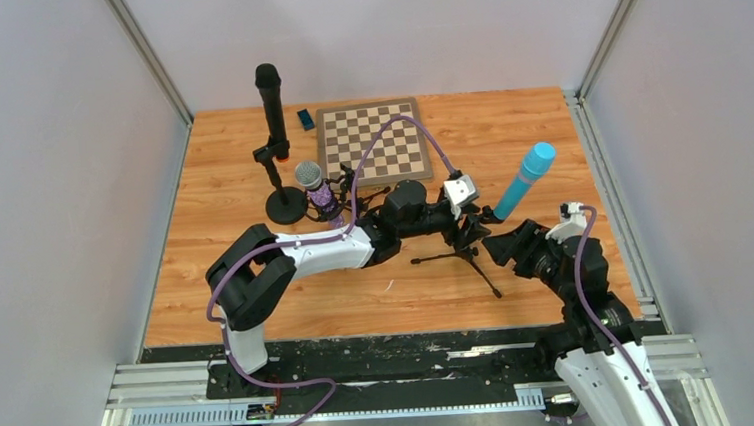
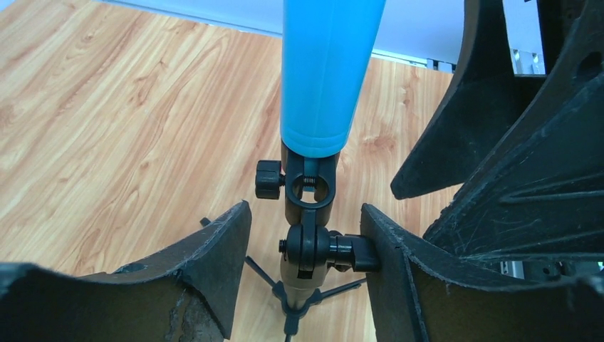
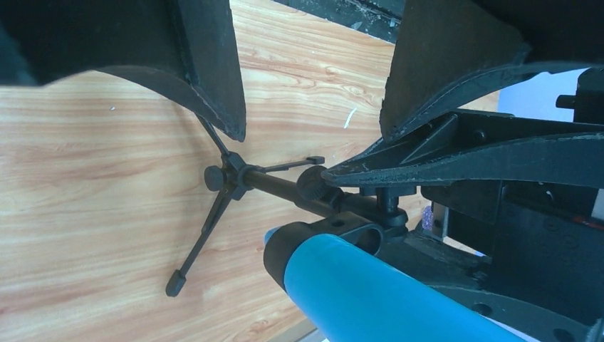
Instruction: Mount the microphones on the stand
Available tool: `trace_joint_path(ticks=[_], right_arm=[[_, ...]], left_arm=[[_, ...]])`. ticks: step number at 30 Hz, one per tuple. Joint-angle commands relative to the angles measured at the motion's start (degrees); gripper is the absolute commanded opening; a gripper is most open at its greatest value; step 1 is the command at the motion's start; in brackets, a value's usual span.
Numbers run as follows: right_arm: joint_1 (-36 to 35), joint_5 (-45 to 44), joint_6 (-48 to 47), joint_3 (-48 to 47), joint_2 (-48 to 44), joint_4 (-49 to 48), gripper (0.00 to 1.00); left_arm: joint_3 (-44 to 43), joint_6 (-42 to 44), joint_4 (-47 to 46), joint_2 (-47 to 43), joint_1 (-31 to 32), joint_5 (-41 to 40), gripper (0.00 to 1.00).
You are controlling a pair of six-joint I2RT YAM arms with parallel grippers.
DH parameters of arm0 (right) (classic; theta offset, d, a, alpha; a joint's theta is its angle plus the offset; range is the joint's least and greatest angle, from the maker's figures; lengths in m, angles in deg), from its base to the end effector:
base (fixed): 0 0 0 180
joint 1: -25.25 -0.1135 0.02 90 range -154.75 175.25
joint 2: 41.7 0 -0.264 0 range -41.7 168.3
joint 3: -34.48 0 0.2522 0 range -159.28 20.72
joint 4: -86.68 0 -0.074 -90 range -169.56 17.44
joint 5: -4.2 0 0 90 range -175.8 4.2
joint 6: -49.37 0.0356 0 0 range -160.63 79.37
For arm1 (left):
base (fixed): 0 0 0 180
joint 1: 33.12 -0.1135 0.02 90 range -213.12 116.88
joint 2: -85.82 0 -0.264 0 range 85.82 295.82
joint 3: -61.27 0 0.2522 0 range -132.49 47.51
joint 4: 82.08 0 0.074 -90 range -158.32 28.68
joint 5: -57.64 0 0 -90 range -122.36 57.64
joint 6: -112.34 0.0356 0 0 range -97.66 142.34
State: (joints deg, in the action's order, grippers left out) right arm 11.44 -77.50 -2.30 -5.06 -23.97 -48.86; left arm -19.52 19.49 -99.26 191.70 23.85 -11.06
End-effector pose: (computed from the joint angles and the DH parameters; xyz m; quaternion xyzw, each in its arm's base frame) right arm 0.0993 0.0297 0.2455 0.1370 0.8196 0.2971 0.4703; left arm 0.2218 -0.3649 0.2457 0.4453 0.6049 -0.4426 0.4899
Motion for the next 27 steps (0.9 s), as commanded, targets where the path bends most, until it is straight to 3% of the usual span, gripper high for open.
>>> trace_joint_path(ticks=[1,5,12,18,20,27], right_arm=[[-0.3,1.9,2.3,0.2,1.1,-1.1,0.67],[-0.3,2.8,3.3,1.6,2.4,-2.1,0.66],[-0.3,1.6,3.2,5.0,6.0,-4.9,0.62],[-0.3,1.1,0.7,8.3,8.9,-11.3,0.57],[-0.4,2.4,-0.3,10.0,11.2,-15.1,0.52],[-1.0,6.6,-2.3,11.7,23.3,-25.6,0.51]], left_arm=[[-0.5,2.0,-1.9,-1.1,0.4,-1.4,0.61],[0.9,2.7,-4.0,-1.8,0.3,-2.1,0.42],[2.4,4.3,-3.5,-3.6,0.3,-2.4,0.33],[4.5,5.9,-2.3,-6.0,-0.3,-3.6,0.31],[5.1,5.9,-2.0,-6.7,-0.6,-3.1,0.30],[5.3,5.1,-1.5,-7.0,-1.0,-1.4,0.21]])
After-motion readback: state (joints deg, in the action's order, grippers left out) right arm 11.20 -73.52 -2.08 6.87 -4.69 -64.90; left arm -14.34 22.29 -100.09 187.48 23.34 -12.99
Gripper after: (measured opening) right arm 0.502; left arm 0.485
